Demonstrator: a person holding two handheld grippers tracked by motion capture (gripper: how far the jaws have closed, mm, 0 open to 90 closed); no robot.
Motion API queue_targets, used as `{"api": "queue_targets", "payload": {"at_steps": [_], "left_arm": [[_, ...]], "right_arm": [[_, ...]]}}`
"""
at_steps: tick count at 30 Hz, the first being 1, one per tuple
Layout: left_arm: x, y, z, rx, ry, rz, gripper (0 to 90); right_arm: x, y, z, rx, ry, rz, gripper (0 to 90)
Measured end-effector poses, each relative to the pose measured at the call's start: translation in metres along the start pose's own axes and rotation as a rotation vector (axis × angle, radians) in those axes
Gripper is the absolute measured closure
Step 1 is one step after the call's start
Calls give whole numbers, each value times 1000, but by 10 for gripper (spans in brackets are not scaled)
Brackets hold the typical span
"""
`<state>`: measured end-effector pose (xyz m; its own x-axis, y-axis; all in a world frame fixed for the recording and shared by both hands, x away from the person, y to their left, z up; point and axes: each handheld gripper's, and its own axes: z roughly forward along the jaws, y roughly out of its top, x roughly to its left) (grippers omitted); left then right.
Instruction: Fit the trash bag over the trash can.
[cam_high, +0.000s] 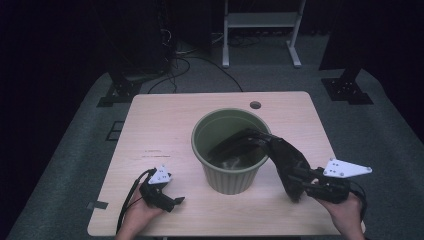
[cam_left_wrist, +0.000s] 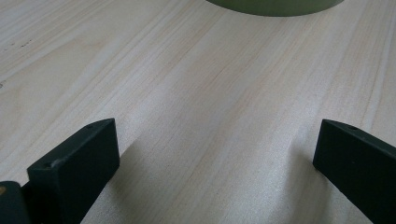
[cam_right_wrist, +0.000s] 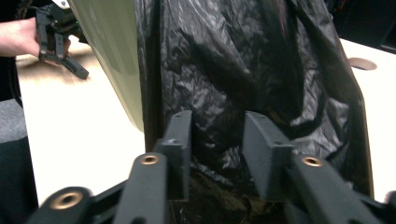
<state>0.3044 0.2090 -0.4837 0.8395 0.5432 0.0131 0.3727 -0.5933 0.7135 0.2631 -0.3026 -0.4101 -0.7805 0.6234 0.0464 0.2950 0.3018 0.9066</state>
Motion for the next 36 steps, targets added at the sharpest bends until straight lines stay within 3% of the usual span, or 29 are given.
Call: {"api": "queue_targets", "payload": {"at_steps": [5,12,17,21,26,30,36], "left_arm": [[0,0,0,0,0,0,0],[0,0,0,0,0,0,0],[0,0,0,0,0,0,0],[0,0,0,0,0,0,0],[0,0,0,-1,-1,-2,0],[0,0,0,-1,-1,-2,0],[0,0,0,2,-1,1,0]], "right_arm": [[0,11,-2,-77,-26,-2,470],[-8,29,2,-142,-38,1,412],[-13,46,10,-178,-9,-3,401],[-14,58,18,-175,26,-14,471],[-17,64,21,-160,101,-3,715],[-16,65,21,-157,101,-13,871],[-16,79,12,-210,114,-11,896]]}}
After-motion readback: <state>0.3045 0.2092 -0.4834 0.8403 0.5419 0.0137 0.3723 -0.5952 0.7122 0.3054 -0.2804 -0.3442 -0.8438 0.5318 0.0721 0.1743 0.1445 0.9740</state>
